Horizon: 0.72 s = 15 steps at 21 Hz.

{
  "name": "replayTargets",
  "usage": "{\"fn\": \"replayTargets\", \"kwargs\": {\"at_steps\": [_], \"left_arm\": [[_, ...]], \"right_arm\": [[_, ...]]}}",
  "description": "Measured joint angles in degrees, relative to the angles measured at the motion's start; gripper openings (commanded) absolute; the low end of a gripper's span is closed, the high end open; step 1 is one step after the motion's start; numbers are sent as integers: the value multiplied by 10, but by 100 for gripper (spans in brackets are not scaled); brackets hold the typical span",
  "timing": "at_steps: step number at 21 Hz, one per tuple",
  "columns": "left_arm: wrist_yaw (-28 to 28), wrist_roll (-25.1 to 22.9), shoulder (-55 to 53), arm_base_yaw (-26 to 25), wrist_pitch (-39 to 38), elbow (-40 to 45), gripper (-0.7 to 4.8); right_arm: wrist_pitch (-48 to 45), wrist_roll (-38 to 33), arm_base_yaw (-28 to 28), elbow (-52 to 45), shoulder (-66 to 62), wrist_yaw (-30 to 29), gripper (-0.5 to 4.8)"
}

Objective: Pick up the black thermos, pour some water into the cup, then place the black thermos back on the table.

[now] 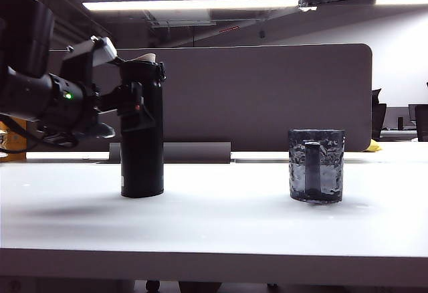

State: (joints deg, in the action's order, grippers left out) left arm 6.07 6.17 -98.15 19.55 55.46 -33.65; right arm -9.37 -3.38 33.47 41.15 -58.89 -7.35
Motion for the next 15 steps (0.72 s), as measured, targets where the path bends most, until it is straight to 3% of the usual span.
{"fn": "replayTargets", "kwargs": {"at_steps": [6,12,14,15], "left_arm": [[50,0,-40,0,0,-61,479],[50,0,-70,0,1,-83,479],[50,0,-72,0,-5,-83,201],[50,-5,-72,0,-6,-83,54]], "right_arm": [[2,4,-1,0,-3,0,479],[9,5,-2,0,-4,0,479],[9,4,-2,0,-4,0,479],[9,4,-2,0,-4,0,440]]}}
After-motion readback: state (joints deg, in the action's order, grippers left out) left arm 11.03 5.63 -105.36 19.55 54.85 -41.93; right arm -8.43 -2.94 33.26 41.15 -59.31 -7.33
